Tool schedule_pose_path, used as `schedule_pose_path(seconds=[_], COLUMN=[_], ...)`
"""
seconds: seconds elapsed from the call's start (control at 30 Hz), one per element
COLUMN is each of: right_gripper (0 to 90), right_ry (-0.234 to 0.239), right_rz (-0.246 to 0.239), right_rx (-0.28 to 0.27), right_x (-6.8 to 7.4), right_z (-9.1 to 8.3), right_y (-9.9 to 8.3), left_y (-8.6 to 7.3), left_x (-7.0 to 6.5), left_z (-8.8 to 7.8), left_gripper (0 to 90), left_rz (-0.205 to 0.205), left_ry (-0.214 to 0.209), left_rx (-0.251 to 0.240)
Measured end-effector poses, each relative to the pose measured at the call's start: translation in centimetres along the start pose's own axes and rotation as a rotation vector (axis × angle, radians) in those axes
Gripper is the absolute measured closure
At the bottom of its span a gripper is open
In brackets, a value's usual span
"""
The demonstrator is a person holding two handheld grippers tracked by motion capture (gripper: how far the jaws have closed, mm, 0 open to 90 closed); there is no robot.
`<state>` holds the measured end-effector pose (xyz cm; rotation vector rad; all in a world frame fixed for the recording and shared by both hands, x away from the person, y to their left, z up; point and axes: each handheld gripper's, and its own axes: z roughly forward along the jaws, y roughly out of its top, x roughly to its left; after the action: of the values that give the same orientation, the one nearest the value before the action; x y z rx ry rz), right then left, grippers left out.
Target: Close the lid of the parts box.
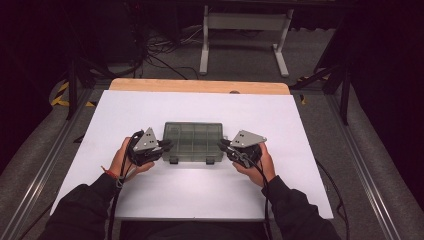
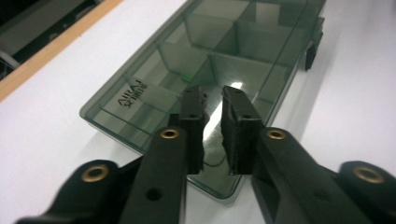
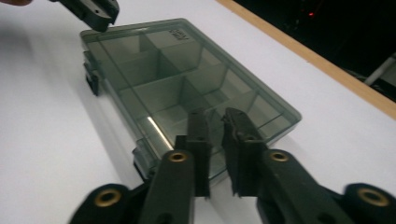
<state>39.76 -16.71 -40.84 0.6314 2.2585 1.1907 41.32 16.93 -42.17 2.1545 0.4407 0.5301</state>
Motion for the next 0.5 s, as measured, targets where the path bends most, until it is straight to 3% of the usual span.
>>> schedule_pose_path(seconds=[0.5], right_gripper=[31.3], right_ry=[-0.068], right_rz=[0.047], right_rx=[0.005], right_x=[-0.23], right_z=[0.34], right_y=[-0.14], left_y=[-0.06], left_x=[-0.09], left_z=[0.07], left_gripper=[28.3], left_rz=[-0.029], left_ry=[0.062], left_rx=[-0.021])
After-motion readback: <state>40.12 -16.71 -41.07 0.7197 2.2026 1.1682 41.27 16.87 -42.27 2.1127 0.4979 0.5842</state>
